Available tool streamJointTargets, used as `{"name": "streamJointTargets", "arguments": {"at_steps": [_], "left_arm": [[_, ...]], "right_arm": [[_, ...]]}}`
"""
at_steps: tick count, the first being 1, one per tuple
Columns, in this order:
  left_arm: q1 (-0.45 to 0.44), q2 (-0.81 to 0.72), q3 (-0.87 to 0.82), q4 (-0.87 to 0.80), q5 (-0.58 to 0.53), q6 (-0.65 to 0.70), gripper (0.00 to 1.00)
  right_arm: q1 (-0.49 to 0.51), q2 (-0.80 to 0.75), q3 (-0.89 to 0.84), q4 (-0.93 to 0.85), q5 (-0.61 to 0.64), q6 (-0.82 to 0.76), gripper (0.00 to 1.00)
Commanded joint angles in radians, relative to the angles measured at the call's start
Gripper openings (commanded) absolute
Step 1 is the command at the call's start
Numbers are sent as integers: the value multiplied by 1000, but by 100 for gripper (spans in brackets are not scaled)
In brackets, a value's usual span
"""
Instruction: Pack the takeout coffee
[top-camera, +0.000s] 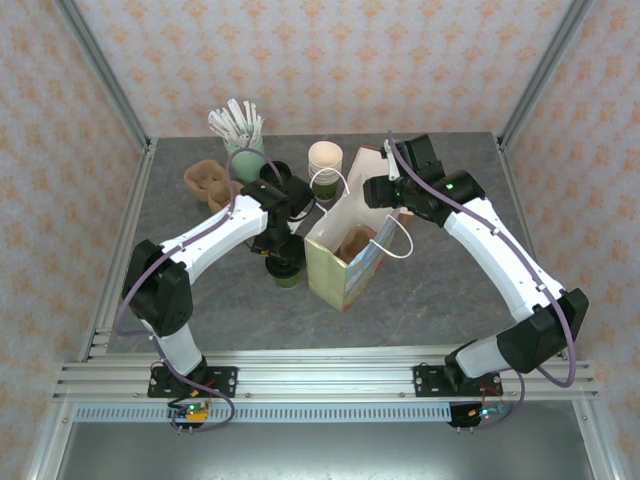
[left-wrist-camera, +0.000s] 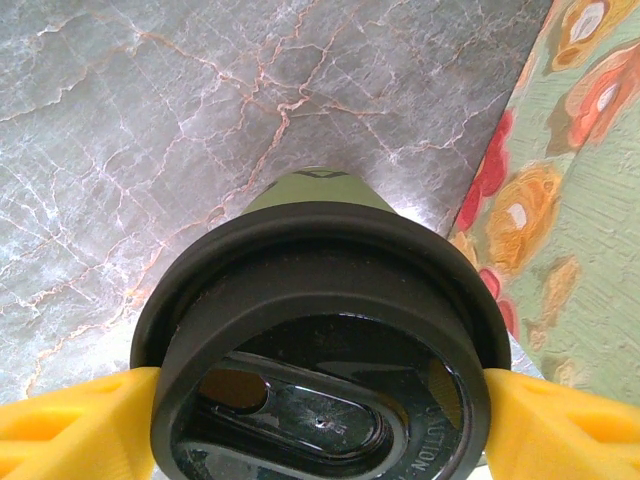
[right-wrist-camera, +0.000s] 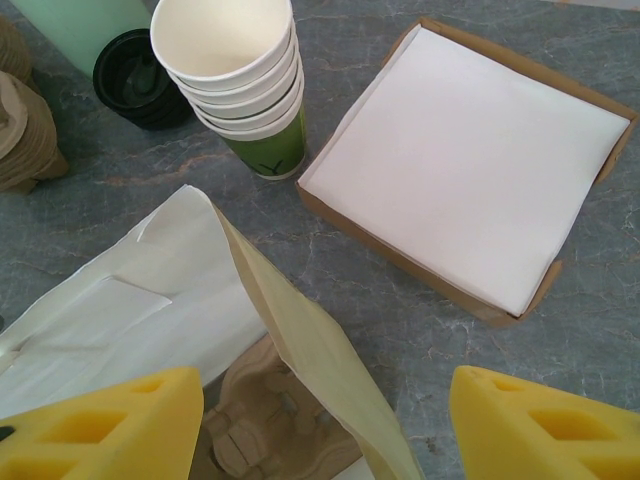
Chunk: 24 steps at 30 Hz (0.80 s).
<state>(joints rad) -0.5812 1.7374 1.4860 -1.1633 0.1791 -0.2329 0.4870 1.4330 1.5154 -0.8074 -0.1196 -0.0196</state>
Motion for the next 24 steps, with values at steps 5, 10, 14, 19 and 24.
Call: {"name": "streamJointTargets", "arguments": {"at_steps": [5, 10, 14, 19, 24], "left_arm": [[-6, 4, 31, -10, -29, 12, 80], [-5, 5, 27, -1, -24, 13, 77], [-6, 12, 20, -1, -23, 16, 76], [-4, 12, 17, 1, -19, 18, 75], [-3, 15, 14, 2, -18, 20, 75]], "right_arm": [[-7, -20, -9, 5, 8, 19, 67], [-8, -16, -9, 4, 4, 19, 67], [-8, -20, -9, 3, 6, 18, 67], [-8, -21, -11, 1, 9, 19, 67], [-7, -22, -10, 1, 8, 20, 67]]}}
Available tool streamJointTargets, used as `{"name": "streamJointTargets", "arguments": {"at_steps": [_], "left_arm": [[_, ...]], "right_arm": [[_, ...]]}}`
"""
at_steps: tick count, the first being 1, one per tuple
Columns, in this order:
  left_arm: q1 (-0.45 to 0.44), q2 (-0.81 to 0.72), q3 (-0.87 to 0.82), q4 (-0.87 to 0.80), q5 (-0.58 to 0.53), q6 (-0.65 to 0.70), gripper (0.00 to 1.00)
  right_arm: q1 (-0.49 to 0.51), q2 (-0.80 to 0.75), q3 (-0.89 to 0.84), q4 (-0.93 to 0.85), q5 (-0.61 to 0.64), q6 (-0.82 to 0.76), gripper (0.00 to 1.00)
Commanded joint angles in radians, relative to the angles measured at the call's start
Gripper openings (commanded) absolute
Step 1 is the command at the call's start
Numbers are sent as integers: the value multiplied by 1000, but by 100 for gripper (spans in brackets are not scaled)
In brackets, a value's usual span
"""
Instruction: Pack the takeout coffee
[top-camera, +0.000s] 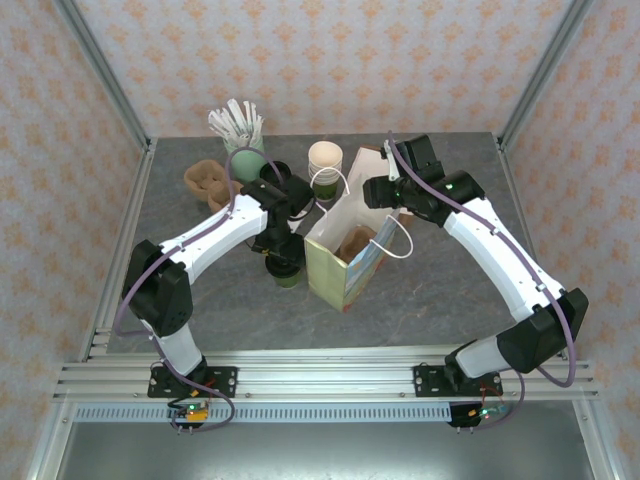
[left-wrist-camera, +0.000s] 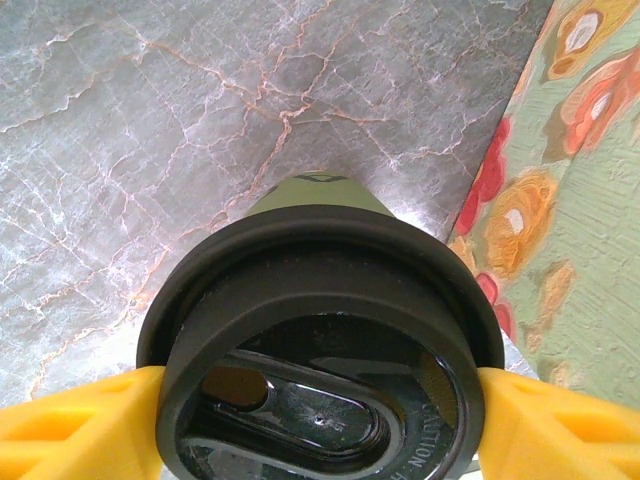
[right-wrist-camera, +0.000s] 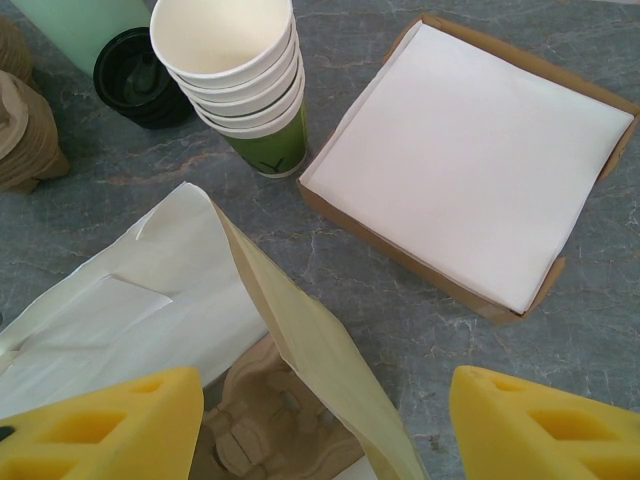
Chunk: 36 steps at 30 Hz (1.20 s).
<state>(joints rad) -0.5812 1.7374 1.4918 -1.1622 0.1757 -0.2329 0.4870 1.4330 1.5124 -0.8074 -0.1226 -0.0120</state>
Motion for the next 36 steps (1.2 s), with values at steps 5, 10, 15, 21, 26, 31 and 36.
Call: {"name": "streamJointTargets", "arguments": {"at_steps": [5, 10, 15, 21, 26, 31, 36], "left_arm": [[-3, 13, 12, -1, -15, 20, 70], [5, -19, 21, -28, -46, 17, 63], [32, -103, 23, -68, -90, 2, 59], [54, -228, 51, -129, -161, -24, 57], [64, -291, 163, -213, -223, -26, 55], [64, -332, 319, -251, -178, -25, 53], [63, -331, 476, -285, -154, -4, 52]], "right_arm": [[-7, -23, -8, 0, 13, 11, 67], [-8, -28, -3, 0, 18, 18, 67], [-8, -45, 0, 17, 4, 39, 67], [-12, -72, 11, 13, 29, 50, 69], [-69, -67, 16, -28, -55, 67, 71], [-103, -40, -9, 8, -201, 116, 72], [-123, 1, -1, -1, -265, 152, 72]]}}
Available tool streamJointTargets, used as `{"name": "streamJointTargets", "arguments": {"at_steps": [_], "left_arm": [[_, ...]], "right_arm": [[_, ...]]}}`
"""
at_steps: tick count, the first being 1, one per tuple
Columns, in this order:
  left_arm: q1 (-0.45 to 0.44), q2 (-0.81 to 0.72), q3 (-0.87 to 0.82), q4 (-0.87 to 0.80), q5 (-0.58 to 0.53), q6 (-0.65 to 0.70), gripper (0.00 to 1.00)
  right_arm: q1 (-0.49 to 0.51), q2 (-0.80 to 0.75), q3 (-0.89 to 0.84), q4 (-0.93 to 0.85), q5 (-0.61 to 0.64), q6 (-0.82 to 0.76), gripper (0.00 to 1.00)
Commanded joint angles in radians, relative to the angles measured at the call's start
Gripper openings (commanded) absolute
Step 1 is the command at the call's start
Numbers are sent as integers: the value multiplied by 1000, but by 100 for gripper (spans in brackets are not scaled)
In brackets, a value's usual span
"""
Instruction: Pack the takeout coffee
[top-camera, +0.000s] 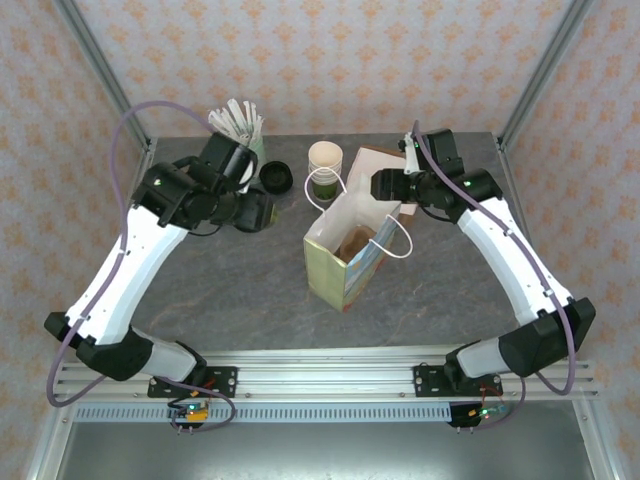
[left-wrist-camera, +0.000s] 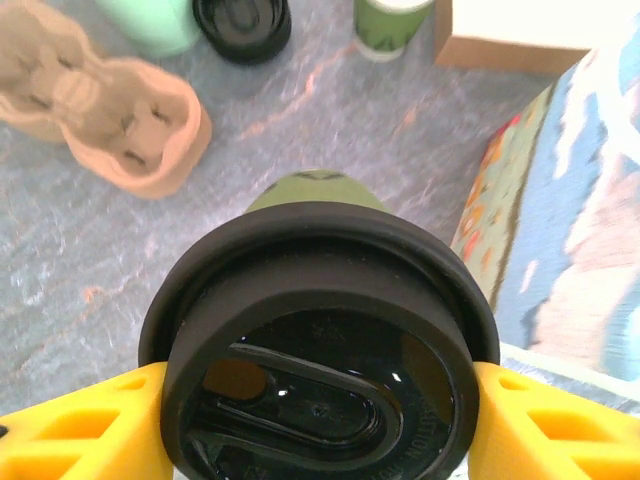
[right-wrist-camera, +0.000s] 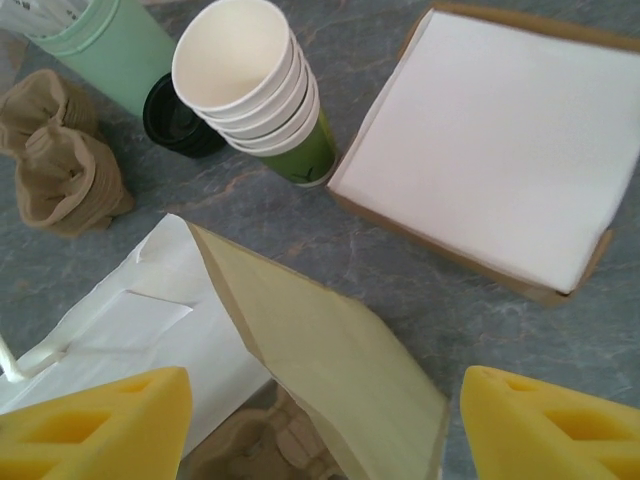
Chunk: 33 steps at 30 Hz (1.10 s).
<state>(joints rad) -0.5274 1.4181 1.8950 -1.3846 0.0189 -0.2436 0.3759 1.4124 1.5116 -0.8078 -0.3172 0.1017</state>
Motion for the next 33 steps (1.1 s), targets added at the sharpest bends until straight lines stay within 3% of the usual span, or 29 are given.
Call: {"name": "streamJointTargets", "arguments": {"at_steps": [1, 6, 18, 33], "left_arm": [[8, -5, 109, -79, 0, 14, 52], [0, 16, 256, -112, 9, 37, 51], [-74, 14, 410, -48, 74, 47, 50], [-222, 74, 467, -28, 157, 55, 48]], "right_arm": [[-13, 24, -2, 0, -92, 43, 72], [-12, 20, -24, 25, -166, 77, 71], [4, -3, -83, 107, -221, 170, 69], [-8, -21, -55, 107, -125, 169, 73]]}}
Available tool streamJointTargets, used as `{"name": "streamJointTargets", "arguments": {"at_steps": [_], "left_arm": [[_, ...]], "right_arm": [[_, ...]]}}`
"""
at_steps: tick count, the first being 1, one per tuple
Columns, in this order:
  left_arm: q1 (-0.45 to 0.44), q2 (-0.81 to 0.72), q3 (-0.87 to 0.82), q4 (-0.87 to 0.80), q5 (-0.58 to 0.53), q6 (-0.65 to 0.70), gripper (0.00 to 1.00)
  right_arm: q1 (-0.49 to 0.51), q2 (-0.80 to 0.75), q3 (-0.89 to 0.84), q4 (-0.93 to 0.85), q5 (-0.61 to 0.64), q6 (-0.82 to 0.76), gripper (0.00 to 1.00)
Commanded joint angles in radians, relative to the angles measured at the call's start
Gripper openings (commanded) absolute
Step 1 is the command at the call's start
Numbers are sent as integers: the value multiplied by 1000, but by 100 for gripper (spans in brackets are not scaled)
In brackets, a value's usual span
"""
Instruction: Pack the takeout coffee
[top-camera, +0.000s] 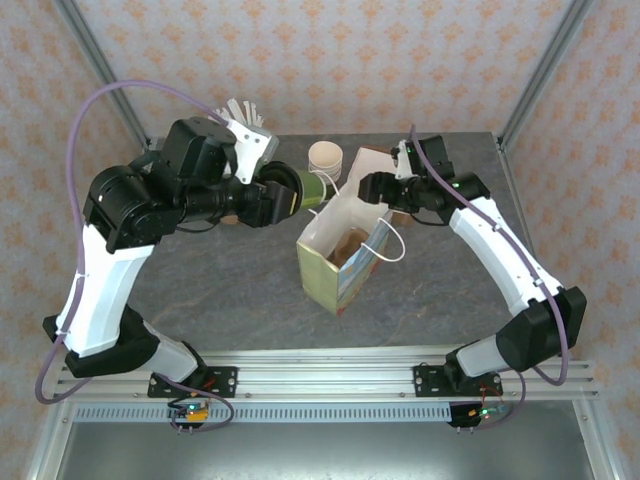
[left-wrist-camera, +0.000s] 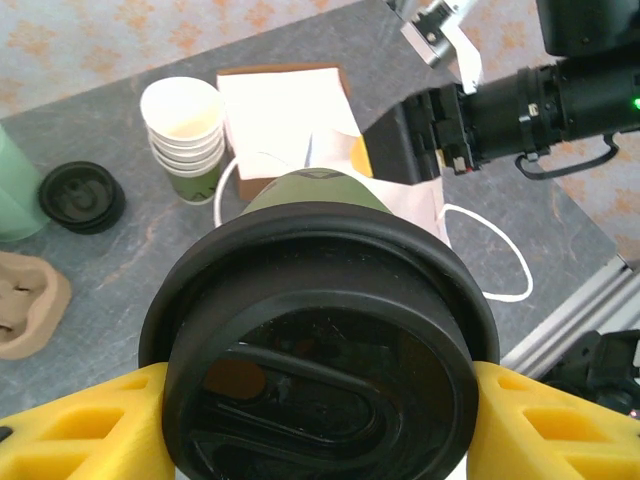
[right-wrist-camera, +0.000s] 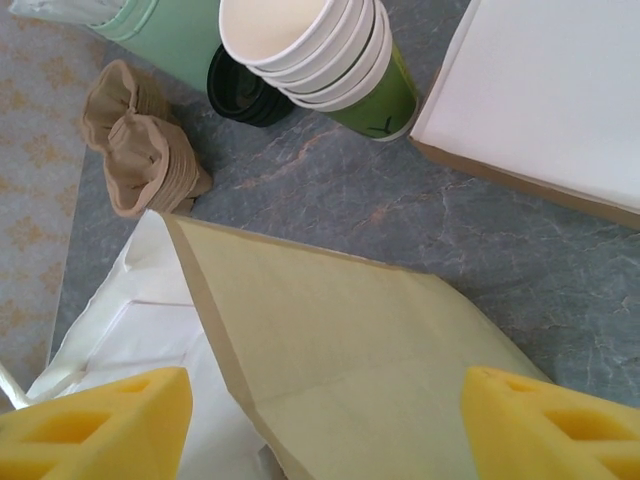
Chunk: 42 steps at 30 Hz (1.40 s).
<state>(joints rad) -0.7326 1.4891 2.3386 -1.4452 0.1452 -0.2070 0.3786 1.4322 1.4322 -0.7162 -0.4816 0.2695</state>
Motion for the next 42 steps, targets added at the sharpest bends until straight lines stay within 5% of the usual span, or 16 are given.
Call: {"name": "streamJointTargets", "arguments": {"at_steps": [1, 32, 42], "left_arm": [[-23, 5, 22, 34, 34, 18, 48], [-139, 252, 91, -135, -78, -43, 46], [-156, 360, 115, -168, -91, -61, 45]], "right_arm": [[-14, -44, 31, 15, 43, 0, 74], [-44, -123, 36, -35, 330, -139, 78], [-44, -126, -9, -23, 177, -147, 76]]}}
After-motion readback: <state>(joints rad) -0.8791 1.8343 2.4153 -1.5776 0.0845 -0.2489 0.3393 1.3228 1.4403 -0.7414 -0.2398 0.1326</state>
